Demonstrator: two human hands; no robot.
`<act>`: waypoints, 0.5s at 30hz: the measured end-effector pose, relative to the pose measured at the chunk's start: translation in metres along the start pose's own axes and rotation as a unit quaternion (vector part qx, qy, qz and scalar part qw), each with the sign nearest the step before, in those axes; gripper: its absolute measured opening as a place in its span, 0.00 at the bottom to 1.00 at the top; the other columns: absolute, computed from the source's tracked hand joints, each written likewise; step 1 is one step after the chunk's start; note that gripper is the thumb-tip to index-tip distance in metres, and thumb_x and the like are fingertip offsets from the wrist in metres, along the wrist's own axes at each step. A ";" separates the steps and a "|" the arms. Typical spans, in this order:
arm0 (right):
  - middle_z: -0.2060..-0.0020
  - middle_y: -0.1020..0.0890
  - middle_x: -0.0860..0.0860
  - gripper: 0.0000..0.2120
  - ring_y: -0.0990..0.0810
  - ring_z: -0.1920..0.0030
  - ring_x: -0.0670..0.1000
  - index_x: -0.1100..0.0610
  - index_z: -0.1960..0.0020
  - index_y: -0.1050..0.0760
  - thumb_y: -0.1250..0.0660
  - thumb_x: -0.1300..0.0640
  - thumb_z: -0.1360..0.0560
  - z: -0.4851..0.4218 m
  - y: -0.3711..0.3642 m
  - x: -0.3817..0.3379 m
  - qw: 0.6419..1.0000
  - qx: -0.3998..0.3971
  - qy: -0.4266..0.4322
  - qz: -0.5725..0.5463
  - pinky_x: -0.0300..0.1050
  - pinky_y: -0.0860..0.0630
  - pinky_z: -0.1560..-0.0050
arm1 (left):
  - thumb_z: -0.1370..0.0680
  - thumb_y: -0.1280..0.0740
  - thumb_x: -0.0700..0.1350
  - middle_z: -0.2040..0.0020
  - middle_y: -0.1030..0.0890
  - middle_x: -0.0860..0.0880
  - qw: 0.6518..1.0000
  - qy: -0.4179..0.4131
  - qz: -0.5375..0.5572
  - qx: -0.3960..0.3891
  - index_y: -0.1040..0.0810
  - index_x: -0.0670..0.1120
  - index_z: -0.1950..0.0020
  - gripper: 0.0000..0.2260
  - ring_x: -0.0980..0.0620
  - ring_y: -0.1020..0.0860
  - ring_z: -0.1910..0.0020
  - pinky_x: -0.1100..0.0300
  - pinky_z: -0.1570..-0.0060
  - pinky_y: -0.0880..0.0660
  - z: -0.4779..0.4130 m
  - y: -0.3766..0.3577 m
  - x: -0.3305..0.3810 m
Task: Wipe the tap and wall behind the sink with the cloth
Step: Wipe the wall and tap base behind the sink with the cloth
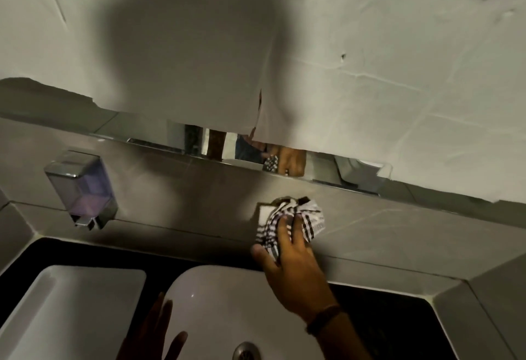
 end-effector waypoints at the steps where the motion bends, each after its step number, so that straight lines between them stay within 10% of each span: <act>1: 0.16 0.49 0.50 0.30 0.43 0.18 0.55 0.44 0.20 0.39 0.48 0.34 0.19 0.005 0.003 -0.003 0.999 0.034 -0.002 -0.025 0.53 0.39 0.22 | 0.22 0.56 0.68 0.19 0.60 0.61 1.000 0.006 0.000 -0.024 0.59 0.56 0.20 0.33 0.60 0.56 0.21 0.41 0.40 0.26 0.000 -0.006 -0.003; 3: 0.24 0.29 0.52 0.25 0.29 0.28 0.52 0.49 0.39 0.18 0.51 0.41 0.16 0.012 0.011 -0.008 0.988 0.120 0.000 -0.093 0.47 0.33 0.27 | 0.22 0.55 0.68 0.18 0.58 0.59 1.000 0.008 0.001 -0.019 0.58 0.56 0.20 0.34 0.60 0.57 0.21 0.51 0.32 0.36 0.000 -0.006 -0.006; 6: 0.42 0.21 0.52 0.20 0.23 0.41 0.53 0.53 0.53 0.19 0.47 0.48 0.16 0.011 0.028 -0.009 0.965 0.237 -0.014 -0.112 0.49 0.27 0.37 | 0.22 0.57 0.68 0.18 0.48 0.52 0.999 0.032 -0.003 -0.035 0.59 0.56 0.20 0.33 0.53 0.46 0.23 0.48 0.35 0.32 0.002 -0.008 -0.010; 10: 0.44 0.22 0.55 0.09 0.20 0.43 0.57 0.57 0.44 0.27 0.31 0.56 0.21 -0.005 0.039 0.005 0.950 0.264 -0.099 -0.132 0.47 0.25 0.44 | 0.22 0.57 0.69 0.18 0.57 0.59 1.000 0.031 -0.002 -0.003 0.60 0.57 0.20 0.33 0.60 0.55 0.21 0.56 0.27 0.44 0.003 -0.002 -0.012; 15: 0.42 0.16 0.61 0.20 0.17 0.41 0.63 0.58 0.39 0.22 0.38 0.43 0.18 -0.038 0.018 0.016 0.963 0.131 -0.219 -0.084 0.48 0.25 0.45 | 0.23 0.59 0.71 0.26 0.31 0.41 0.995 0.089 -0.033 -0.037 0.38 0.45 0.23 0.39 0.38 0.27 0.31 0.40 0.38 0.27 0.006 -0.012 -0.024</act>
Point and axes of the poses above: each hand's wrist, its own z-axis away from the middle knuckle, its own y-axis out of the back of the hand, x = y × z, the point moved 9 cm from there along -z, towards the middle knuckle
